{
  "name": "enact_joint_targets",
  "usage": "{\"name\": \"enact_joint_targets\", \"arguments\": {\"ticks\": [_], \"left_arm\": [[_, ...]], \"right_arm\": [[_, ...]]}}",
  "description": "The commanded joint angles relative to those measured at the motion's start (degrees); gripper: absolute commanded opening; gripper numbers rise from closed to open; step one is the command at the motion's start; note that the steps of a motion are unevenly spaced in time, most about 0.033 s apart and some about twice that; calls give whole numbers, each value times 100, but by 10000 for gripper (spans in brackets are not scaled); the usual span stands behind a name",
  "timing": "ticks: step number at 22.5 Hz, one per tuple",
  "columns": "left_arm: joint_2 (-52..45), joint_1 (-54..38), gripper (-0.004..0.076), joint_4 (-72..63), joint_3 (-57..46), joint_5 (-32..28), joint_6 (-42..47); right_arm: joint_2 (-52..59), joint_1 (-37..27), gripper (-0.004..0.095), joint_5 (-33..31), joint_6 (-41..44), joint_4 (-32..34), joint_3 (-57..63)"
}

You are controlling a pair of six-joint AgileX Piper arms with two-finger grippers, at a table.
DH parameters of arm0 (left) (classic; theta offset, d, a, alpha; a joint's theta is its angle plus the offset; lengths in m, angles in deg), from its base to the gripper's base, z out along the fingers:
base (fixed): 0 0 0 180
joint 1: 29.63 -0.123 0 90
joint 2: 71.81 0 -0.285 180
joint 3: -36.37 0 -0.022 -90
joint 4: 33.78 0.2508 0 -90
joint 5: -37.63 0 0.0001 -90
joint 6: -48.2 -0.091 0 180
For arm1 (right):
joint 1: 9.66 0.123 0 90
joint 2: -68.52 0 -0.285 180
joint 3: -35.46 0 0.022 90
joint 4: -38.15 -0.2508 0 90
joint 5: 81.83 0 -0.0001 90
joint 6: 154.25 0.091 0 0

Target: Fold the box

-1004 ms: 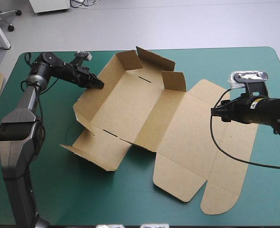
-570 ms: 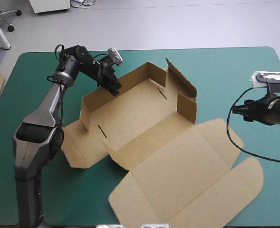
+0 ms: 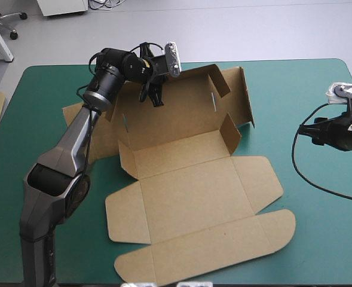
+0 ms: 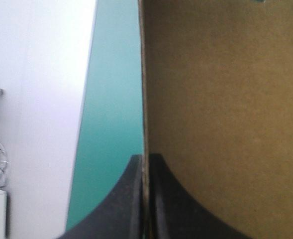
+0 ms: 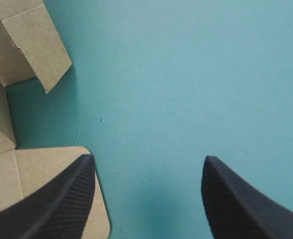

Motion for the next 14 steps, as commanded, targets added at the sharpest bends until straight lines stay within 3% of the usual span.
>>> {"name": "enact_joint_targets", "arguments": {"ticks": [1,4,10,12,14], "left_arm": [[-679,215,-15,253,175,-537,-101],[-1092,646,-15,783,-535,-367,169],[-1943,1113,-15,2076,-2367,-1630,1502],[-2380,1350,-15,3002,-3143,-2241,2688],[-2574,1536,-14,3813,-3588,-2372,3691]], "right_arm": [[88,-55,575,378,-87,-32,-188],[88,-55,575,490,-87,30,-188],[88,-55,575,412,-87,30,-188],[88,-55,575,408,-87,-23,-188],[88,-55,575,408,-87,-23,-188]]}}
